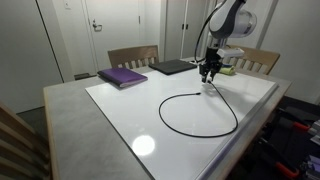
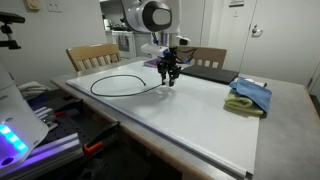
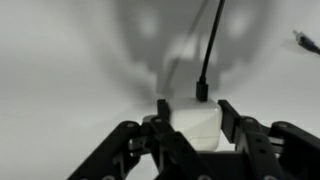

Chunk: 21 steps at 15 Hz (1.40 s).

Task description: Make a circle with the charger on the table

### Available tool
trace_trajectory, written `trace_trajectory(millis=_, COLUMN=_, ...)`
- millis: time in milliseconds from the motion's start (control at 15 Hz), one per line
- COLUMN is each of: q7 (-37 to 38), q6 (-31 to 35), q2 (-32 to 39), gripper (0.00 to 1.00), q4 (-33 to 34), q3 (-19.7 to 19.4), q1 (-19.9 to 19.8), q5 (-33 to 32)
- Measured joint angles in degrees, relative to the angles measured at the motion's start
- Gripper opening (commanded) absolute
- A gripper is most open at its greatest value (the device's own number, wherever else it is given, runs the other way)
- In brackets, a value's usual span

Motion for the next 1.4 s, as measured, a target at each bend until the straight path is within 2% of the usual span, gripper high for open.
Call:
trace_trajectory(millis=333, q7=-10.98, q6=-1.86, q2=0.01, gripper=0.27, q4=0.01, q3=4.80, q1=0.03, q5=-0.10)
trace_trajectory(millis=400, q7=-13.57, q6=-1.87, q2=0.01, gripper=0.52, q4=0.00, q3=5.58, q1=-0.04, q5=-0.10)
trace_trajectory(millis=533, q7=-17.77, q6=-1.97, q2=0.01, gripper=0.52, q4=0.00, q3=6.65, q1=-0.16, q5=-0.11)
trace_trajectory(millis=600, q7=-18.58, q6=-2.00, q2=0.01, gripper=0.27, q4=0.00, q3=6.84, q1=-0.18, q5=-0.11)
trace_trajectory(millis=933, q7=-20.92, q6=-1.93, q2=-0.01, gripper=0.27, q4=0.60, q3=6.87, q1=-0.20, q5=-0.88)
trace_trajectory(millis=1133, q7=-26.66, q6=-2.57, q2=-0.05, gripper=0.27, q4=2.45, q3=7.19, q1=-0.46, q5=-2.21)
trace_trajectory(millis=1400, q7=-36.96, q6=-6.70, q2=-0.12, gripper=0.27, q4=5.06, q3=8.92, q1=-1.25, q5=-3.37)
